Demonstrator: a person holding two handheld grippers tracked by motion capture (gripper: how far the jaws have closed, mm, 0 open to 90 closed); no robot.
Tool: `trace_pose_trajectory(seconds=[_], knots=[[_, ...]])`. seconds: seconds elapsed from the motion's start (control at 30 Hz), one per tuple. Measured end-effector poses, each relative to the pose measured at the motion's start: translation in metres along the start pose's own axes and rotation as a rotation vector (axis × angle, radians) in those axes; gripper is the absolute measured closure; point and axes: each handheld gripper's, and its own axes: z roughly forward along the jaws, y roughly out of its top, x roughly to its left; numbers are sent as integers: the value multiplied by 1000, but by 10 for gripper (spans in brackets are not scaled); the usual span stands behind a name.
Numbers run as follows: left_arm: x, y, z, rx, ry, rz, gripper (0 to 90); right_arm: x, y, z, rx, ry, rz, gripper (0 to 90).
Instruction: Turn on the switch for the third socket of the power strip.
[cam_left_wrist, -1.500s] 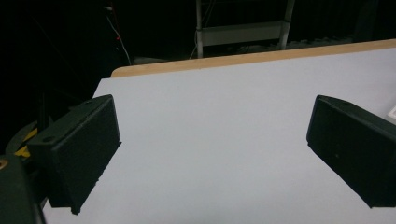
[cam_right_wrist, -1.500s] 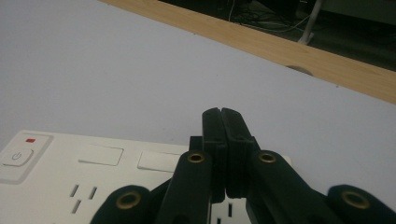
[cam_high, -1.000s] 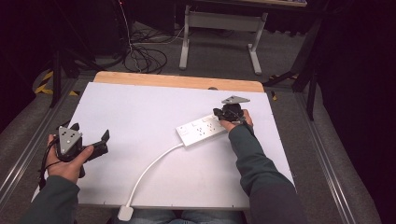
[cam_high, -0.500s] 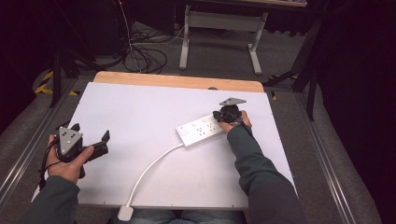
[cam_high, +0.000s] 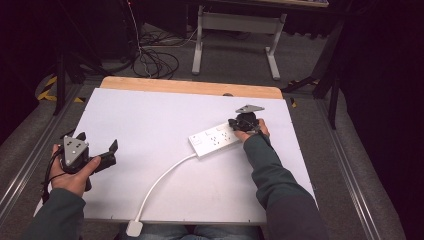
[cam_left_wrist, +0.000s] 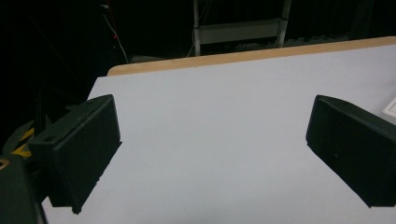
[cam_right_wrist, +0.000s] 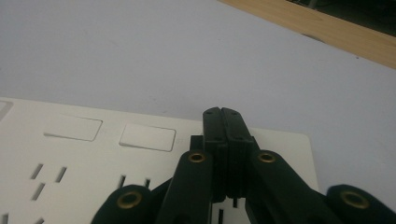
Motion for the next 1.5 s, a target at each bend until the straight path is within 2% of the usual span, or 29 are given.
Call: trace_pose_trajectory(seconds=[0.13,0.17,0.2,0.33,0.47,0.77,0.93,1.5], knots=[[0,0,1,0,-1,-1,36,3,-1,0,-6,-15,-5,900],[-1,0,1,-1,-1,0,36,4,-1,-1,16,-6,3,900],[-1,0,1,5,-3,0,36,5,-2,0,2,23,16,900],[-2,0,1,-1,-3,2,36,14,0,1,9,-22,-41,900],[-2,1,2,2,-9,1,36,11,-1,0,7,-6,-24,900],[-7,3,6,-2,-31,10,36,11,-4,-2,-1,-9,-17,900],[-5,2,4,-6,-29,7,36,11,-5,-3,0,-16,-4,896],[-5,2,-1,-7,-21,8,36,16,-4,-3,9,-48,-29,900]])
